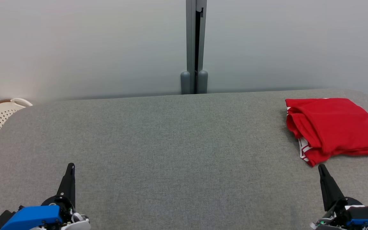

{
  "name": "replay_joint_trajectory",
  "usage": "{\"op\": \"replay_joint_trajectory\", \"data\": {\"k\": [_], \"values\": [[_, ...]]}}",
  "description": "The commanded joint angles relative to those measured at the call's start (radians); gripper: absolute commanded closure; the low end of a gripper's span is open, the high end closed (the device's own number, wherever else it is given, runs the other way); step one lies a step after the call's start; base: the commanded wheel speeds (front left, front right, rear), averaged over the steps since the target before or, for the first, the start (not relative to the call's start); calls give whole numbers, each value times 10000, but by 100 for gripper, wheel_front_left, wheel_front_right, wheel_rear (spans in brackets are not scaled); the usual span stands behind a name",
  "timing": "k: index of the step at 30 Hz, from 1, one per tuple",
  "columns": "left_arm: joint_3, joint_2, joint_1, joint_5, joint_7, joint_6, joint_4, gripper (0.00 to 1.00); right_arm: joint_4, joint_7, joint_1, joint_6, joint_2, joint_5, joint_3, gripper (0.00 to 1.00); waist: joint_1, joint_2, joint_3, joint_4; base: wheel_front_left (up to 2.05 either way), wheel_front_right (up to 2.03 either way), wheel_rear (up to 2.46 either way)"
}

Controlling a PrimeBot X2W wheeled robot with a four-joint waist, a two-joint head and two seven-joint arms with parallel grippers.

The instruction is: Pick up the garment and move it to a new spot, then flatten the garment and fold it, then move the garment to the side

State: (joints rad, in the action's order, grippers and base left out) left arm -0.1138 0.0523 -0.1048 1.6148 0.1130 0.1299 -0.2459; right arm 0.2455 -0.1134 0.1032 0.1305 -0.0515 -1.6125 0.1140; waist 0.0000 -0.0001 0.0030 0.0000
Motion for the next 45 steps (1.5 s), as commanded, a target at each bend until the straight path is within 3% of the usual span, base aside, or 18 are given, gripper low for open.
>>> {"op": "replay_joint_trajectory", "data": {"k": [1, 45], "values": [[-27, -12, -133, -36, 38, 29, -14, 100, 14, -53, 152, 4, 23, 8, 27, 100, 0, 1, 0, 0, 0, 0, 0], [-34, -17, -133, -45, 46, 29, -12, 100, 14, -47, 152, 4, 23, 11, 28, 100, 0, 1, 0, 0, 0, 0, 0]]}}
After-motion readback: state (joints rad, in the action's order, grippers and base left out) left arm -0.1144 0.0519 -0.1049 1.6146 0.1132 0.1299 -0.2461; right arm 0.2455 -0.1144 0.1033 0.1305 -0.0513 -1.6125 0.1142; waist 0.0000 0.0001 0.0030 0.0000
